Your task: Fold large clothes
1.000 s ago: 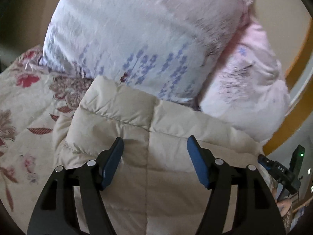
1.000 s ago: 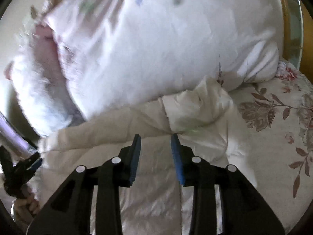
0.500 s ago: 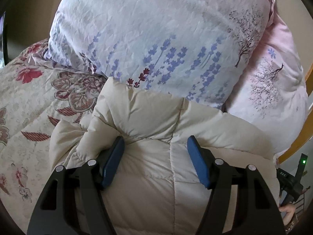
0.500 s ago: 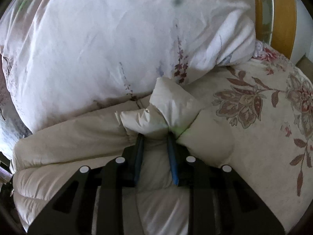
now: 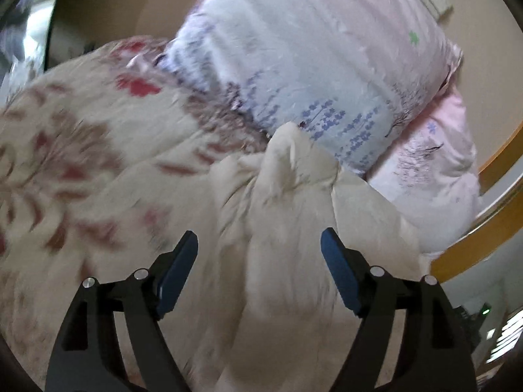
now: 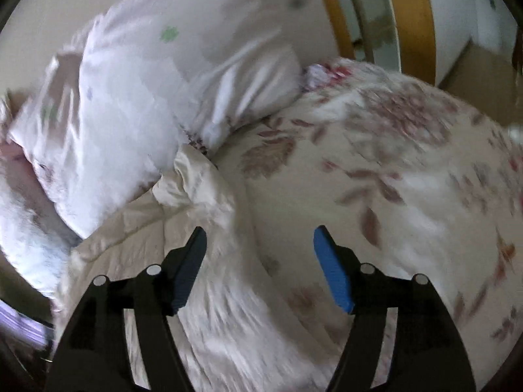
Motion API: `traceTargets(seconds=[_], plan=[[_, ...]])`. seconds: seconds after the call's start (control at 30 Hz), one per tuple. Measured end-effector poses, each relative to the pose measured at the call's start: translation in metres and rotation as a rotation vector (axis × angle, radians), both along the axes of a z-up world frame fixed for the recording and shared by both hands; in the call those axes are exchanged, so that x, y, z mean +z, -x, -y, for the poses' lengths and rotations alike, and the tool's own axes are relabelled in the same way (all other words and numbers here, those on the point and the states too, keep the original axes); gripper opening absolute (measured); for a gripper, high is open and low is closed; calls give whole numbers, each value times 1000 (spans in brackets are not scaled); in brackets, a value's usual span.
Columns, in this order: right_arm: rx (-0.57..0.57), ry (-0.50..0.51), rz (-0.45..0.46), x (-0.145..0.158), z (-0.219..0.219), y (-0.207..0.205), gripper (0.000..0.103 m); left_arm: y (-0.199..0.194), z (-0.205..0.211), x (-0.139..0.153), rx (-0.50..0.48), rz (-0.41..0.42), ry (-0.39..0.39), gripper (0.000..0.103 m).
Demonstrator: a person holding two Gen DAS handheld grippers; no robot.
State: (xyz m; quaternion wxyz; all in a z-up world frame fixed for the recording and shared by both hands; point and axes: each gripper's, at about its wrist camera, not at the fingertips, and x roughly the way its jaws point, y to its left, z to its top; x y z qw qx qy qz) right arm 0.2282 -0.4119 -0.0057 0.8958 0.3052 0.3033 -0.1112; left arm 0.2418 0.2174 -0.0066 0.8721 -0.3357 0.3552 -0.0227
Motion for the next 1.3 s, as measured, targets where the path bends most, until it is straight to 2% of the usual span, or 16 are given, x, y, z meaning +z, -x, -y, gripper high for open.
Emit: traceTargets(seconds=[0.07, 0.17, 0.27, 0.37, 0.57, 0.7, 0.9, 1.03, 1.07, 1.17, 1.3], plan=[[11, -105, -8, -11, 13, 26, 72, 23, -7, -4, -20, 1, 55, 78], [27, -265, -24, -33, 5, 43, 72, 51, -7, -11, -44, -3, 139, 78], [55, -361, -18, -48, 2, 60, 72, 71, 3, -17, -65, 0, 203, 78], [98, -398, -23, -58, -7, 64, 72, 85, 20, -20, -76, 12, 232, 78], [156, -456, -37, -73, -26, 54, 72, 96, 47, -34, -49, -15, 305, 78], [171, -476, -19, -75, -37, 44, 71, 92, 63, -43, -44, -29, 338, 78], [131, -494, 38, -78, -40, 34, 64, 78, 66, -48, 39, -20, 364, 77], [117, -491, 62, -80, -37, 33, 54, 73, 64, -48, 97, 2, 375, 77], [116, -495, 73, -80, -37, 33, 54, 73, 64, -49, 114, 6, 382, 77], [113, -517, 89, -82, -34, 35, 54, 79, 56, -54, 188, -20, 420, 65], [126, -509, 87, -82, -33, 35, 54, 97, 52, -55, 228, -19, 439, 65]])
